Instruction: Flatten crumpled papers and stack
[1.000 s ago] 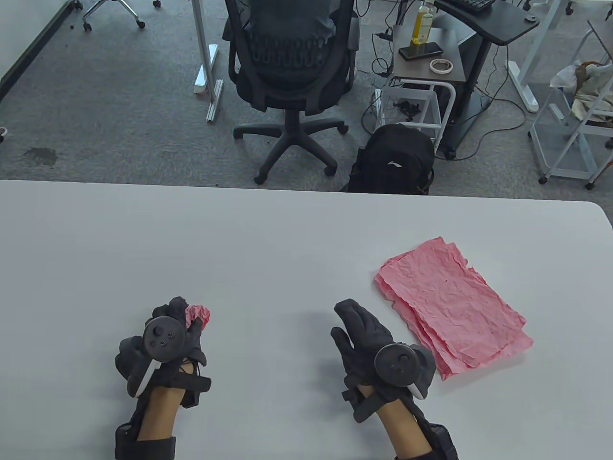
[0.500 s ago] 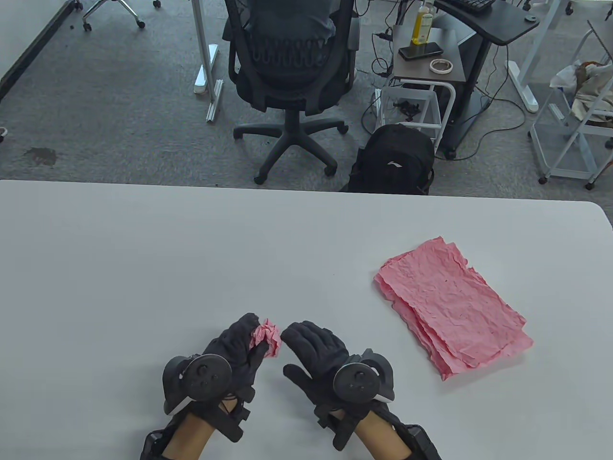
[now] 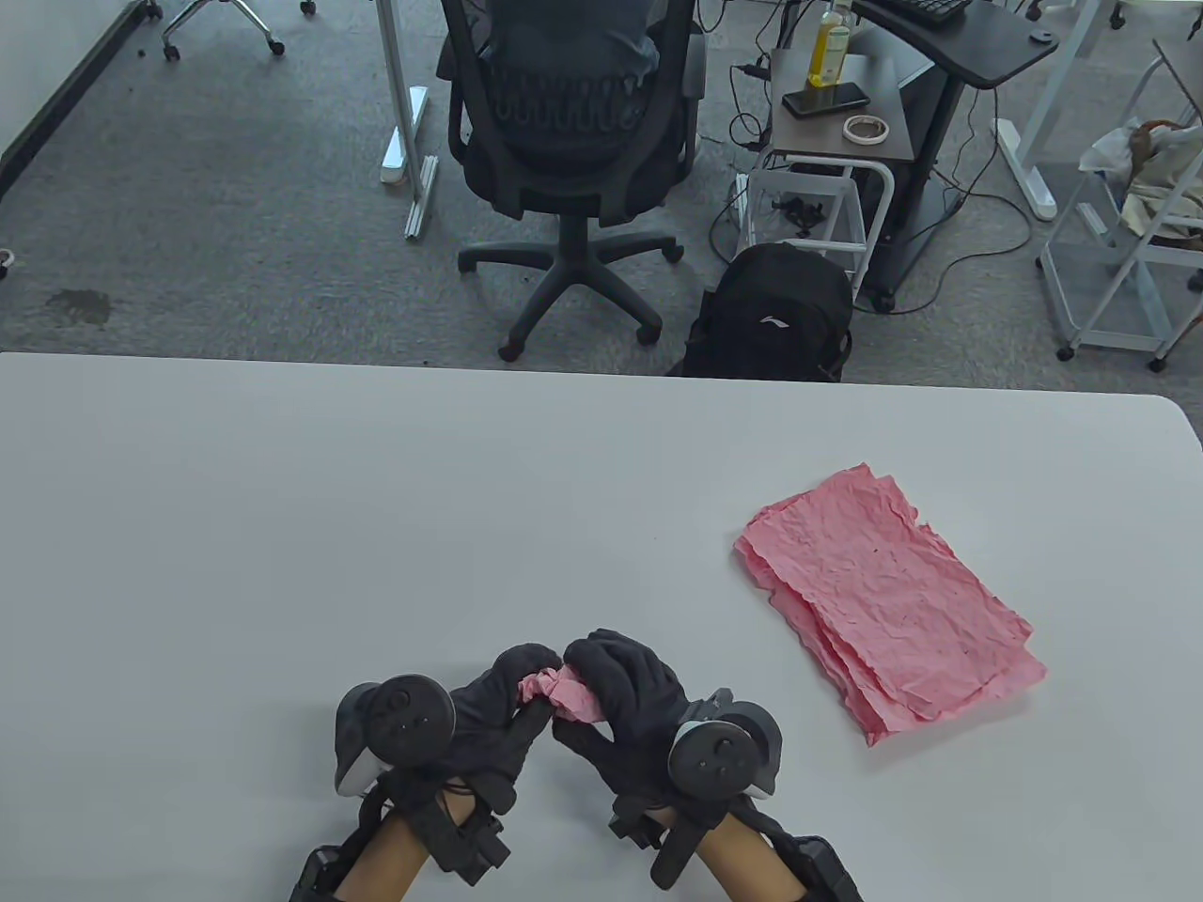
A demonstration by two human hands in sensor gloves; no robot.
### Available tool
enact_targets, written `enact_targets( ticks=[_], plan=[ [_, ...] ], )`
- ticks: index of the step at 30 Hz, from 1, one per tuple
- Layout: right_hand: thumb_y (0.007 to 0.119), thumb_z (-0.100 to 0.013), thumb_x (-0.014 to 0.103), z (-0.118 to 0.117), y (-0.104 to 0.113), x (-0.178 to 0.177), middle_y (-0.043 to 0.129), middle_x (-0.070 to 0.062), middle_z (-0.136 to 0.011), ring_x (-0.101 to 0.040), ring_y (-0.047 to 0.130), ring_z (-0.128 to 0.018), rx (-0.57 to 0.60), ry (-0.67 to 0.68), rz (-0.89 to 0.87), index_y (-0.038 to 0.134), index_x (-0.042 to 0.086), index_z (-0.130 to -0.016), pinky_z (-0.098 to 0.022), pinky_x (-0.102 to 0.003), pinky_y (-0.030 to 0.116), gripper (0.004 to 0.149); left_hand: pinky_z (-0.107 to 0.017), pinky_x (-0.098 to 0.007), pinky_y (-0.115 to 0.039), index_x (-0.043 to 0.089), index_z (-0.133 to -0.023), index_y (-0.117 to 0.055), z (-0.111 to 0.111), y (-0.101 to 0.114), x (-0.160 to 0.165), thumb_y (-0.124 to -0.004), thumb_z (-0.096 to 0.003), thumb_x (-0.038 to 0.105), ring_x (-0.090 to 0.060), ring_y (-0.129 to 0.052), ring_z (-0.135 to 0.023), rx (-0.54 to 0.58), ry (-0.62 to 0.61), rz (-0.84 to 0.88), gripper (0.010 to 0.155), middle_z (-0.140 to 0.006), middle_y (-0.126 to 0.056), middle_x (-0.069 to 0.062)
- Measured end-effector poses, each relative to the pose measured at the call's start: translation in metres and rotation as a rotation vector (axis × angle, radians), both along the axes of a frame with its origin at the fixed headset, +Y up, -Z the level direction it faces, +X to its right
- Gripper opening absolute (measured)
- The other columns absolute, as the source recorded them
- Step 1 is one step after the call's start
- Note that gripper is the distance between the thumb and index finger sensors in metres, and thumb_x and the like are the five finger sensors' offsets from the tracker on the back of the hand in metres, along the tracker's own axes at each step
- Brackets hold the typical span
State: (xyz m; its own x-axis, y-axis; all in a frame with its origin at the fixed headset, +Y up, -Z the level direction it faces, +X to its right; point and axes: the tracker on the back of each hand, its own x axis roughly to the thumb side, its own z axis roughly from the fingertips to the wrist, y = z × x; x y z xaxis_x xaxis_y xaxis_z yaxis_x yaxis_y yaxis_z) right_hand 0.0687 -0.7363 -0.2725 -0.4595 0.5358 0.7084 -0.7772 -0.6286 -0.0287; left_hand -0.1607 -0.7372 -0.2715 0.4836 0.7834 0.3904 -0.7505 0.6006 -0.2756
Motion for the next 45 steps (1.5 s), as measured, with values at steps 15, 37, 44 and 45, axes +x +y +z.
enact_targets(
  ticks=[15, 37, 44, 45],
  plan=[
    [0.087, -0.044, 0.057, -0.017, -0.01, 0.025, 0.092, -0.004, -0.045, -0.035, 0.099, -0.048, -0.298, -0.108, -0.245, 0.08, 0.007, -0.083, -0.044, -0.058, 0.077, 0.064, -0.079, -0.049, -0.063, 0.038, -0.11, -0.033, -0.002, 0.0, -0.004, -0.067, -0.0564, 0.061, -0.018, -0.078, -0.099, -0.017, -0.105, 0.145, 0.067, -0.109, -0.058, 0.01],
    [0.084, -0.048, 0.024, -0.007, 0.002, 0.012, 0.079, -0.017, -0.091, -0.044, 0.082, -0.078, -0.187, 0.084, -0.233, 0.066, 0.014, -0.092, -0.058, -0.064, 0.065, 0.049, -0.064, -0.049, -0.077, 0.027, -0.093, -0.077, -0.001, 0.003, -0.018, -0.064, -0.0539, 0.058, -0.022, -0.103, -0.065, 0.058, 0.125, 0.08, 0.052, -0.075, -0.096, 0.007],
    [0.086, -0.049, 0.032, -0.014, -0.001, 0.018, 0.084, -0.015, -0.074, -0.036, 0.092, -0.054, -0.301, -0.083, -0.077, 0.07, 0.013, -0.092, -0.048, -0.06, 0.073, 0.049, -0.08, -0.057, -0.056, 0.042, -0.102, -0.07, 0.007, 0.012, -0.009, -0.068, -0.0561, 0.055, -0.025, -0.068, -0.108, 0.173, 0.07, 0.022, 0.048, -0.114, -0.058, 0.006],
    [0.085, -0.05, 0.033, -0.015, -0.001, 0.018, 0.084, -0.015, -0.073, -0.035, 0.092, -0.053, -0.322, -0.093, -0.05, 0.07, 0.013, -0.091, -0.047, -0.059, 0.073, 0.048, -0.081, -0.059, -0.054, 0.04, -0.101, -0.071, 0.007, 0.013, -0.006, -0.068, -0.0563, 0.054, -0.024, -0.068, -0.108, 0.162, 0.033, 0.028, 0.047, -0.114, -0.059, 0.008]
  ],
)
